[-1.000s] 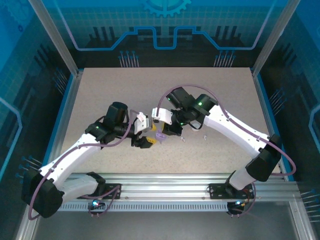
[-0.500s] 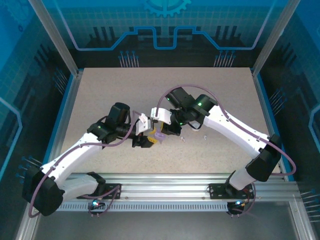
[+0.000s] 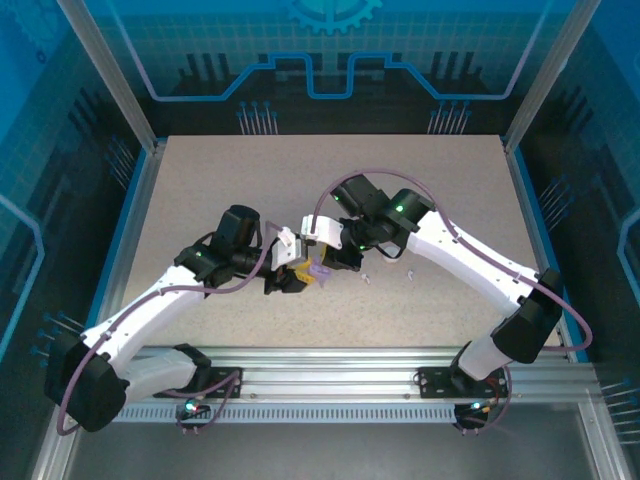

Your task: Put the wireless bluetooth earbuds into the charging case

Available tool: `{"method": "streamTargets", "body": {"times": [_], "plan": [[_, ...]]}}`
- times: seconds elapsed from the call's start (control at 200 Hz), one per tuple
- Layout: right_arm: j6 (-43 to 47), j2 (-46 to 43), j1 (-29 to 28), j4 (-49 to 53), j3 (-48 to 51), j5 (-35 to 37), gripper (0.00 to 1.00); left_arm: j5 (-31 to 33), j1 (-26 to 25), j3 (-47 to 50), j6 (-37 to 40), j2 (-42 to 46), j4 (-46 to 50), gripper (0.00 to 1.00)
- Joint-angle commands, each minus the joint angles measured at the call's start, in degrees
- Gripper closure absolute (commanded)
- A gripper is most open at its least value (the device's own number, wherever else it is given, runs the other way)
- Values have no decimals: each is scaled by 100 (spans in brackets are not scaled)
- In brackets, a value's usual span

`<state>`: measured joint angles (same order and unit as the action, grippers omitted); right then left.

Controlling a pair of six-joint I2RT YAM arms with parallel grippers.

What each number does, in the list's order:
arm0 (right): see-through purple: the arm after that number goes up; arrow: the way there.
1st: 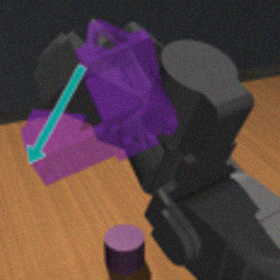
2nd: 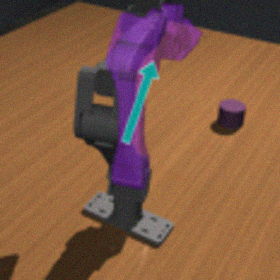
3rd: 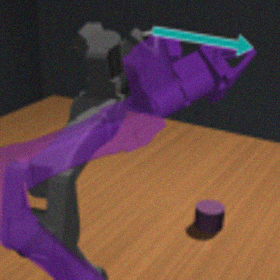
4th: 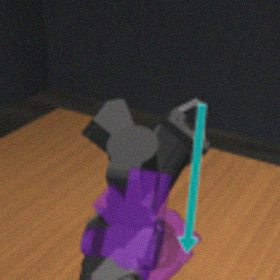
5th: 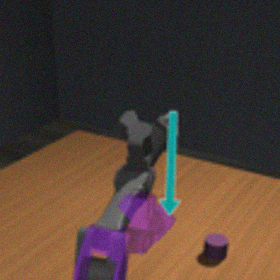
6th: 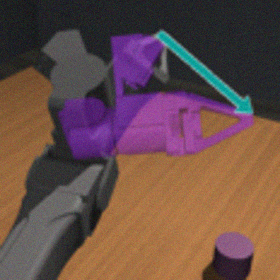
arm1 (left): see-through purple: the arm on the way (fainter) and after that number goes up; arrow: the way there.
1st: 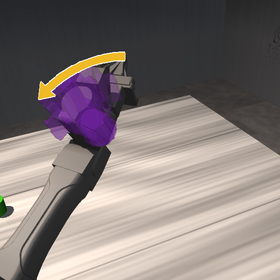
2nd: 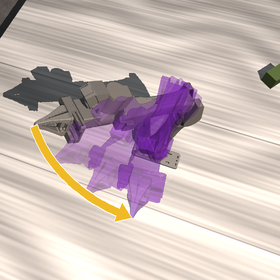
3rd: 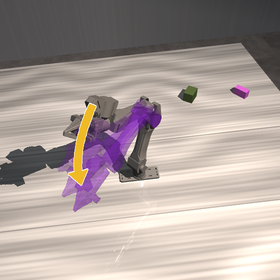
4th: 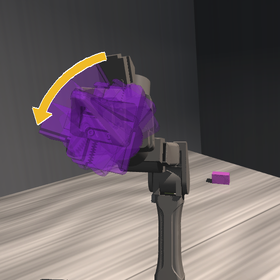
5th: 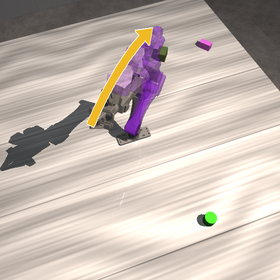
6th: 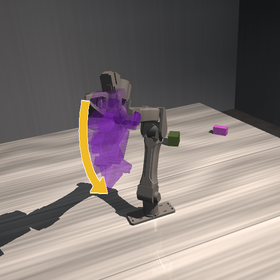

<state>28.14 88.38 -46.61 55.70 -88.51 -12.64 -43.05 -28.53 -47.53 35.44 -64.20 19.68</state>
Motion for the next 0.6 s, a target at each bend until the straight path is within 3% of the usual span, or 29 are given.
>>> {"method": "streamTargets", "body": {"times": [0.0, 0.215, 0.595], "plan": [[227, -84, -224, 64, -156, -205, 87, 23, -27, -117, -170, -75, -139, 56], [224, -189, -257, 11, -131, -54, 88, 150, -35, -178, -345, -170, -110, 51], [262, -215, -324, 46, -118, -74, 88, 82, -32, -216, -371, -198, -107, 67]]}}
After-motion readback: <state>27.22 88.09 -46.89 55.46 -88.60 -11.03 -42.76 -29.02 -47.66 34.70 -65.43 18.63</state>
